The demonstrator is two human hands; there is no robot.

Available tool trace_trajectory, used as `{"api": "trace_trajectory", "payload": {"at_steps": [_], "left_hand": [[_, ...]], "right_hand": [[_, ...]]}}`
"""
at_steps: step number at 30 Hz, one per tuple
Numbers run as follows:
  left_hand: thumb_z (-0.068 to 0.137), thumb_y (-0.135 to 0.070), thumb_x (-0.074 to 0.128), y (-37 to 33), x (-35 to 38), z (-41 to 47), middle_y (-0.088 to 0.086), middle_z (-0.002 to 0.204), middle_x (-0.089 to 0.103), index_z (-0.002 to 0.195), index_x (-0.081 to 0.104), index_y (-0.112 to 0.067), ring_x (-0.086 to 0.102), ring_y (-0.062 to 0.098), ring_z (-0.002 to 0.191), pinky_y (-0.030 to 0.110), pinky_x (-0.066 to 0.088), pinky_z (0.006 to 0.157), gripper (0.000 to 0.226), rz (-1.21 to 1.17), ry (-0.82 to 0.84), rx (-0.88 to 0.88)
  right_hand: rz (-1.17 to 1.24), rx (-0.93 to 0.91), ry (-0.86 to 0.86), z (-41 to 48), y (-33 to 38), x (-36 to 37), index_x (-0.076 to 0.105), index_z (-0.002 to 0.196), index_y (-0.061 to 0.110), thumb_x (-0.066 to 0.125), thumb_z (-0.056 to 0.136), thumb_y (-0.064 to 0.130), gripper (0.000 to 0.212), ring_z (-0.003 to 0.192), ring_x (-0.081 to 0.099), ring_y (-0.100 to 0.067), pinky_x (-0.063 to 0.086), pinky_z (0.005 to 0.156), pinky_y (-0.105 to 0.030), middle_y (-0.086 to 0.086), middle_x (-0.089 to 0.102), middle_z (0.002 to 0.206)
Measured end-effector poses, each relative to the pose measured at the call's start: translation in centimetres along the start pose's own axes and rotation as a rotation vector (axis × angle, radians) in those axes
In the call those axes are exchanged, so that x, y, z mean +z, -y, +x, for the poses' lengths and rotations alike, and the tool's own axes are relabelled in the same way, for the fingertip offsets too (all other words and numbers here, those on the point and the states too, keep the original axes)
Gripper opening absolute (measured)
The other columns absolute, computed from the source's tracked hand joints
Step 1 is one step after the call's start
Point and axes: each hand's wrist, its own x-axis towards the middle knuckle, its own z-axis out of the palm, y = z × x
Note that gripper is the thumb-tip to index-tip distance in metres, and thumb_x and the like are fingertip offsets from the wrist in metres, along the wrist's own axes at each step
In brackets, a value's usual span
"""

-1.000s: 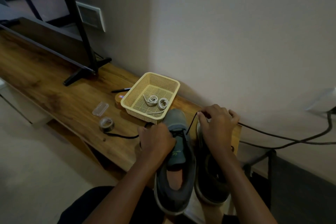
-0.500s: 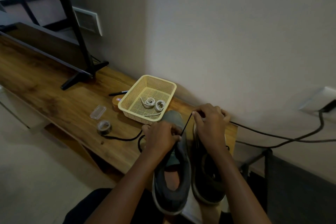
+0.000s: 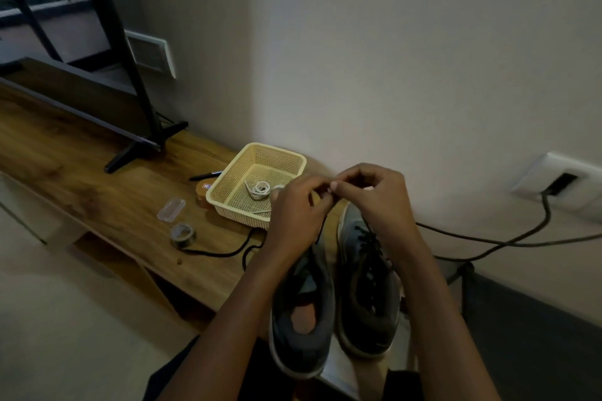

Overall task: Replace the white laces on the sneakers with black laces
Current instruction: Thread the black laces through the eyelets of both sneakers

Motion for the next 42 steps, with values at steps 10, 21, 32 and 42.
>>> {"api": "trace_trajectory", "payload": {"at_steps": [10, 21, 32, 42], "left_hand": [[0.085, -0.045, 0.047, -9.3, -2.4, -1.1, -0.014, 0.072, 0.052, 0.090, 0.070, -0.021, 0.049, 0.007, 0.064, 0.054, 0.047, 0.072, 0.033, 0.018, -0.081, 0.279], [0.088, -0.043, 0.046, -18.7, -6.4, -5.0, -0.010, 0.078, 0.060, 0.094, 0.069, -0.018, 0.051, 0.008, 0.062, 0.053, 0.048, 0.073, 0.035, 0.121, -0.136, 0.495], [0.093, -0.043, 0.041, -23.6, -7.2, -7.3, -0.006, 0.081, 0.063, 0.098, 0.068, -0.013, 0.056, 0.012, 0.068, 0.051, 0.050, 0.070, 0.041, 0.079, -0.126, 0.627], [0.095, -0.040, 0.047, -20.8, -6.5, -7.6, -0.015, 0.081, 0.065, 0.099, 0.070, -0.025, 0.060, 0.005, 0.074, 0.031, 0.048, 0.076, 0.028, 0.096, 0.113, 0.373]], "right_hand": [[0.215, -0.182, -0.102, -4.4, 8.5, -4.5, 0.072, 0.072, 0.012, 0.071, 0.076, 0.001, 0.012, 0.078, 0.065, -0.019, 0.053, 0.074, -0.024, -0.003, 0.070, 0.071], [0.366, -0.294, -0.093, -11.2, 16.6, -7.9, 0.072, 0.077, 0.012, 0.068, 0.079, 0.000, 0.013, 0.085, 0.067, -0.024, 0.053, 0.079, -0.029, -0.006, 0.071, 0.078], [0.543, -0.389, -0.070, -15.2, 20.2, -10.4, 0.070, 0.086, 0.012, 0.064, 0.078, -0.006, 0.021, 0.082, 0.066, -0.015, 0.051, 0.074, -0.019, 0.000, 0.070, 0.079], [0.607, -0.265, -0.363, -13.8, 17.7, -9.1, 0.071, 0.086, 0.015, 0.068, 0.080, 0.009, 0.009, 0.088, 0.066, -0.005, 0.053, 0.082, -0.023, 0.005, 0.073, 0.085]]}}
